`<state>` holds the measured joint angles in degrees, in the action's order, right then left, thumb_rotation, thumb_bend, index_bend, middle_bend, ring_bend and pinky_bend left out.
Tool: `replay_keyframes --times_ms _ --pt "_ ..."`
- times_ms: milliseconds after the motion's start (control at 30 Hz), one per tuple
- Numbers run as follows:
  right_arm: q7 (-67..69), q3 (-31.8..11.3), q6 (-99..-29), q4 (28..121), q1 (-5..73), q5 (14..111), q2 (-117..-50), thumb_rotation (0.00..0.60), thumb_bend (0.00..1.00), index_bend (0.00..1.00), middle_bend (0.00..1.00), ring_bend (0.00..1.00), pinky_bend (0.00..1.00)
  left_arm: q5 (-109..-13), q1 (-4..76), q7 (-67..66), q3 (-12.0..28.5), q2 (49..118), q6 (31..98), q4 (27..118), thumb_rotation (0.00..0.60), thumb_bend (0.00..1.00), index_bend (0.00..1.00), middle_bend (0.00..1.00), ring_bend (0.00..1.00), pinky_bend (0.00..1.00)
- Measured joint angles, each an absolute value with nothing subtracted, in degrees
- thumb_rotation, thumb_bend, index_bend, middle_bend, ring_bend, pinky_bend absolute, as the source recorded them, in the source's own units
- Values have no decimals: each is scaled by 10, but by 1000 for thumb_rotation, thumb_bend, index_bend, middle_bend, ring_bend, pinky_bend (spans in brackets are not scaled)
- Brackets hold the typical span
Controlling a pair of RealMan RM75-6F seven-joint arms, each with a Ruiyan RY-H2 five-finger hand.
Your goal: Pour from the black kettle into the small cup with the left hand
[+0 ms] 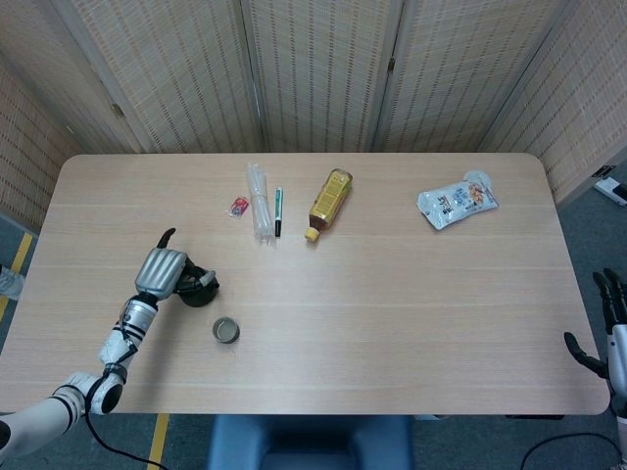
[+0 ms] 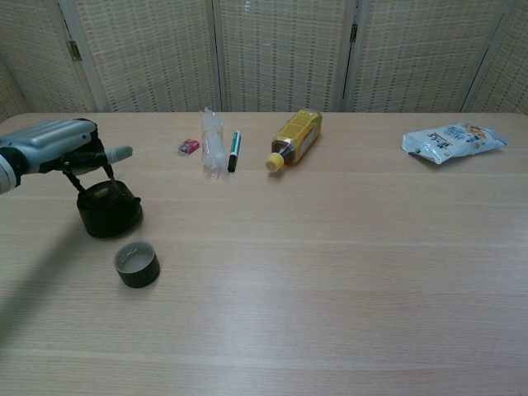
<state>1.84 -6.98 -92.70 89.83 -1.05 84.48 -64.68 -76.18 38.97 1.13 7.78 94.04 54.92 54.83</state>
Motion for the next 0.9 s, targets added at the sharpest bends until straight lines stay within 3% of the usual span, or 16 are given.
replay_keyframes --times_ms 233,533,767,900 --pt "16 -69 -930 902 -13 845 -645 600 289 2 89 199 15 -763 390 7 75 945 545 546 0 230 860 898 724 0" --pt "16 -69 -931 903 -14 845 -645 600 289 2 94 188 15 -766 393 5 75 947 542 545 0 230 715 730 554 0" --pt "21 -69 -931 898 -15 844 -646 600 288 2 97 188 14 -743 398 -20 83 943 520 563 0 230 452 407 258 0" --pt "24 -69 -932 896 -16 844 -647 600 288 2 96 188 14 -728 399 -23 94 943 516 571 0 231 347 318 166 0"
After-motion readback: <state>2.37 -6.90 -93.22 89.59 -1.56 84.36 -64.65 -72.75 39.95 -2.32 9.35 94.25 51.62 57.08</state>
